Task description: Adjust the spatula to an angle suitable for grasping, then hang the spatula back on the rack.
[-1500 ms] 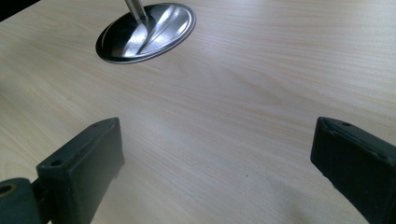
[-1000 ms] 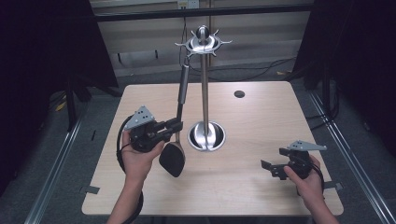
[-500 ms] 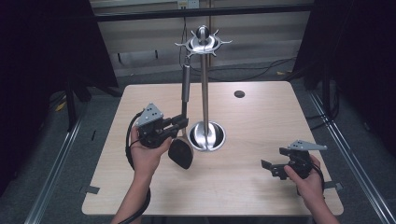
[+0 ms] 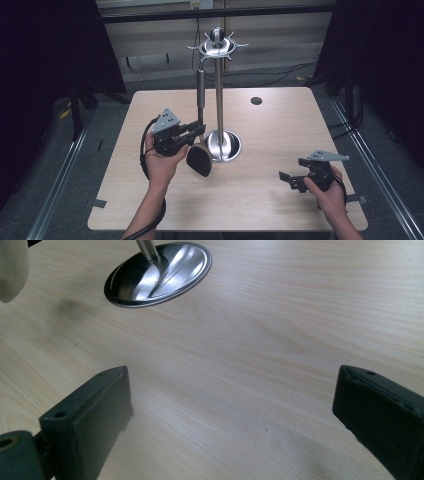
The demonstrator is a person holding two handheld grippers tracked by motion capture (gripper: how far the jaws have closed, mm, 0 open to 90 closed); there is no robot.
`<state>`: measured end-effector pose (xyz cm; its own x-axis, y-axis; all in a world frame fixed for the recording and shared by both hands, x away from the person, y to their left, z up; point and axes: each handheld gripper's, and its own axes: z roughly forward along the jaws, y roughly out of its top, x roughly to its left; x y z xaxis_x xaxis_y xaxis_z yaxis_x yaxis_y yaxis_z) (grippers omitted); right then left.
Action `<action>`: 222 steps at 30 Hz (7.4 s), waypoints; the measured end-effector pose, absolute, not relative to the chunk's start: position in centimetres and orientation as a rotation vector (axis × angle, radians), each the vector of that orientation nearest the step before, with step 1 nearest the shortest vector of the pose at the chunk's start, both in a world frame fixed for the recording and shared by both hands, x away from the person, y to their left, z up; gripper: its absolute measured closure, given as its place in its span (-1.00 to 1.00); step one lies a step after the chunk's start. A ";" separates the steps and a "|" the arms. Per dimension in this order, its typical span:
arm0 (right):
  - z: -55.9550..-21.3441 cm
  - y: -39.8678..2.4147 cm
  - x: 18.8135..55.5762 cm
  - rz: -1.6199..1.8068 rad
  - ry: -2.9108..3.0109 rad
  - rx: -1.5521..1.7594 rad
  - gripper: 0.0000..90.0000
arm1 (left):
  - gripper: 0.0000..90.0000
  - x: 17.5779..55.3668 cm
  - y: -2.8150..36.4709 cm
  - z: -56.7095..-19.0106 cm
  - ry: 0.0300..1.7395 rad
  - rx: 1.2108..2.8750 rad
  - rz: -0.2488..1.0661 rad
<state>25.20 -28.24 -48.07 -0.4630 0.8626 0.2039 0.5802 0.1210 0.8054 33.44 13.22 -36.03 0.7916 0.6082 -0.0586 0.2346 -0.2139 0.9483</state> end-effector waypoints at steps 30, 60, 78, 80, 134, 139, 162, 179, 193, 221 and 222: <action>-47.6 -28.4 25.1 1.270 2.079 1.397 -0.95 | 0.65 34.2 12.4 -36.4 0.650 1.775 0.374; -47.5 -28.5 25.1 1.272 2.078 1.393 -0.95 | 0.40 34.9 12.8 -36.7 0.674 1.798 0.356; -47.6 -28.3 25.1 1.271 2.092 1.385 -0.95 | -0.31 34.2 13.2 -37.3 0.729 1.796 0.357; -47.6 -28.4 25.1 1.272 2.090 1.380 -0.95 | -0.44 34.2 13.3 -37.5 0.732 1.806 0.359; -47.7 -28.4 25.1 1.261 2.112 1.371 -0.95 | -0.92 33.4 18.7 -43.3 0.838 1.906 0.398; -47.7 -28.3 25.0 1.258 2.115 1.371 -0.95 | -0.92 33.4 19.1 -43.8 0.850 1.909 0.396; -47.7 -28.5 25.1 1.262 2.111 1.368 -0.95 | -0.92 33.5 21.0 -45.8 0.903 1.914 0.375; -47.6 -28.7 25.0 1.251 2.102 1.364 -0.95 | -0.92 33.4 22.6 -46.7 0.974 1.904 0.400; -48.3 -29.8 25.3 1.225 2.087 1.381 -0.95 | -0.92 33.6 23.8 -47.5 0.996 1.930 0.425; -48.3 -30.0 25.3 1.225 2.083 1.373 -0.95 | -0.91 33.5 26.0 -48.6 1.093 1.950 0.454; -48.3 -29.9 25.3 1.229 2.083 1.372 -0.95 | -0.91 33.5 26.0 -48.6 1.098 1.935 0.453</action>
